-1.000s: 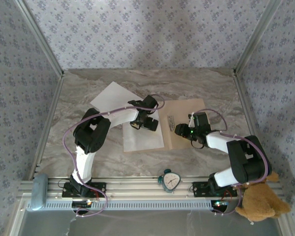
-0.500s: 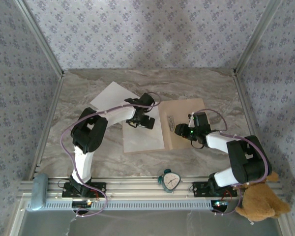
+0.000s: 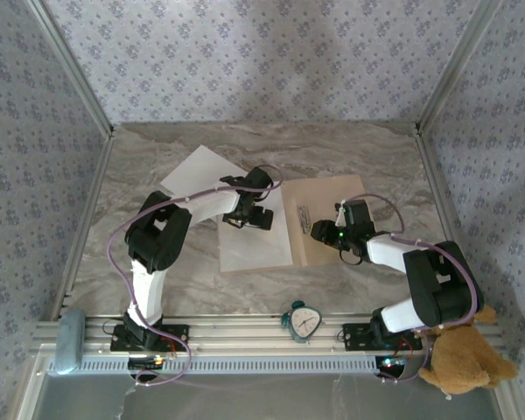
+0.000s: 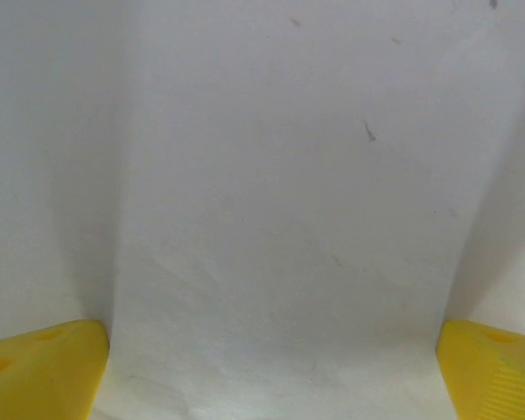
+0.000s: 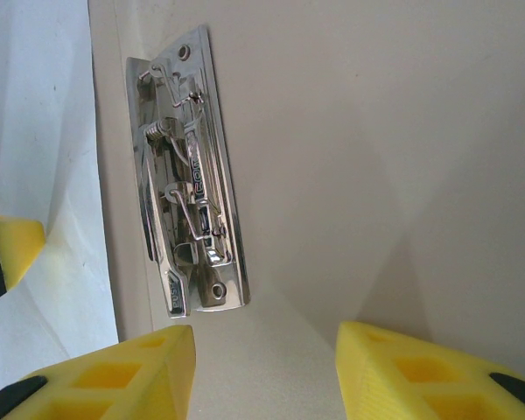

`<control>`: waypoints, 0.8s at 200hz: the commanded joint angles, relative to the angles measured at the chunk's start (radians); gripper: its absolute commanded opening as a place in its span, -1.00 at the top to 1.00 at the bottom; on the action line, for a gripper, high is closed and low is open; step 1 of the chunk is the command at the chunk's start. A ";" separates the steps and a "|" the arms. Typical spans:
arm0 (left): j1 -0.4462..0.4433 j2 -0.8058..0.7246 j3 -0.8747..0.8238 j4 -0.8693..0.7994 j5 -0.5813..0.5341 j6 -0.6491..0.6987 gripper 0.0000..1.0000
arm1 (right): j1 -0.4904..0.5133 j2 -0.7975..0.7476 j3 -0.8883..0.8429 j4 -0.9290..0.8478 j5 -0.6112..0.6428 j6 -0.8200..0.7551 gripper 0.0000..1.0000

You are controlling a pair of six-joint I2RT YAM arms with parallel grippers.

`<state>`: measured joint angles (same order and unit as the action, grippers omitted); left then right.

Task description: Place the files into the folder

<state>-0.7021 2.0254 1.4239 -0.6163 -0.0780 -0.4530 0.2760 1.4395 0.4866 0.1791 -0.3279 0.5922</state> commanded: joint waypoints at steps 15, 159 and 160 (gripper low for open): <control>-0.007 -0.023 -0.034 -0.016 0.061 -0.049 -0.93 | 0.005 0.021 -0.040 -0.077 0.055 0.020 0.03; -0.005 -0.070 -0.072 -0.051 0.023 -0.081 -0.92 | 0.007 0.017 -0.045 -0.075 0.063 0.024 0.04; -0.005 -0.070 -0.072 -0.052 0.022 -0.081 -0.92 | 0.007 0.017 -0.045 -0.075 0.063 0.024 0.04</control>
<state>-0.7029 1.9839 1.3712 -0.6018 -0.0422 -0.5148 0.2775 1.4376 0.4793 0.1928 -0.3202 0.5957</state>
